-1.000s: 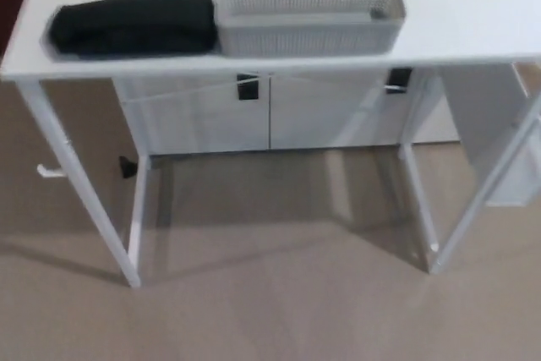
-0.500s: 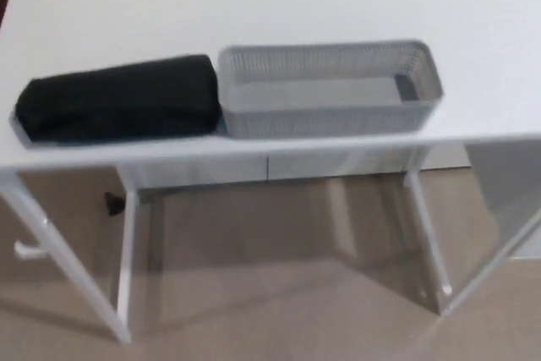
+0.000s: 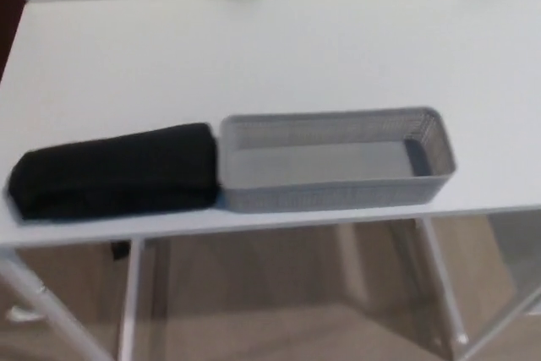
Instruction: The robot walk towards a table in front and pick up a black pencil case on the left hand side and put the pencil case into a small container on the right hand side
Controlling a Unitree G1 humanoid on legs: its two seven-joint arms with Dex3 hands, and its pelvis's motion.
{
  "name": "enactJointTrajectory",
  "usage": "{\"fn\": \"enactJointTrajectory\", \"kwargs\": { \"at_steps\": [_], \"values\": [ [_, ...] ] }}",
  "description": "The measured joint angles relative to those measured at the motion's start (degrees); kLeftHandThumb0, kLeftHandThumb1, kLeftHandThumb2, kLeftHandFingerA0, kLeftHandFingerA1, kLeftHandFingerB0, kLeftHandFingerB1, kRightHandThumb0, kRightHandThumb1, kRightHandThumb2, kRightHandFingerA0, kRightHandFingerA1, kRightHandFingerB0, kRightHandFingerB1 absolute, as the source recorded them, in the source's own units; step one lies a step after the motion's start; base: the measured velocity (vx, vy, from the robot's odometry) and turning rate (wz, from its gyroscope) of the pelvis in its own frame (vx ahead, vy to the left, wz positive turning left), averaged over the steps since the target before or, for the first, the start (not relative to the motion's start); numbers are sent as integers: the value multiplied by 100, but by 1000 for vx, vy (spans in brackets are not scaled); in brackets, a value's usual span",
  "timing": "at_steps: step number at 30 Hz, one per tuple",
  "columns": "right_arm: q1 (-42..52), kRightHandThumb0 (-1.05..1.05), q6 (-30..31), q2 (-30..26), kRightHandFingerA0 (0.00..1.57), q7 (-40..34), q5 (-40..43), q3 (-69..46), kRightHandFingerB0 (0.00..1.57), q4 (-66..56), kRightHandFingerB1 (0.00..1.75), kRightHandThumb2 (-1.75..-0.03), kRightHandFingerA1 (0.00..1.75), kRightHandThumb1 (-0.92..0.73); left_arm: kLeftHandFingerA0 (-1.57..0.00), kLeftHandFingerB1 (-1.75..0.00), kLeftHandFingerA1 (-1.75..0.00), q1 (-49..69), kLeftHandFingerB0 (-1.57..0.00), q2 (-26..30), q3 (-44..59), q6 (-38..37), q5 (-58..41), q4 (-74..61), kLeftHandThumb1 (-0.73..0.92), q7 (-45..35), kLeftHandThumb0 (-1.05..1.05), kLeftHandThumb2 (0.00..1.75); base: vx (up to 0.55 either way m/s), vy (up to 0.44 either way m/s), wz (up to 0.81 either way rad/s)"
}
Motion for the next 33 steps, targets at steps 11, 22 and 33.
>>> {"fn": "enactJointTrajectory", "kwargs": {
  "at_steps": [11,22,33],
  "values": [
    [-32,-28,-143,-25,66,4,-25,-18,43,274,43,-54,54,-47,-50,-37,-44,-21,-36,2,-111,9,67,-33,45,-25,-20,57,1,-69,-3],
    [-52,-31,-278,2,65,25,-66,2,42,387,43,-54,54,-49,-50,-38,-44,-93,-36,76,-167,11,156,45,45,-73,-21,58,17,23,11],
    [-50,-28,-372,0,64,1,-109,15,42,363,42,-55,54,-50,-48,-38,-44,-139,-35,75,-186,10,166,-4,42,-126,-25,58,10,-3,1]
  ]
}}
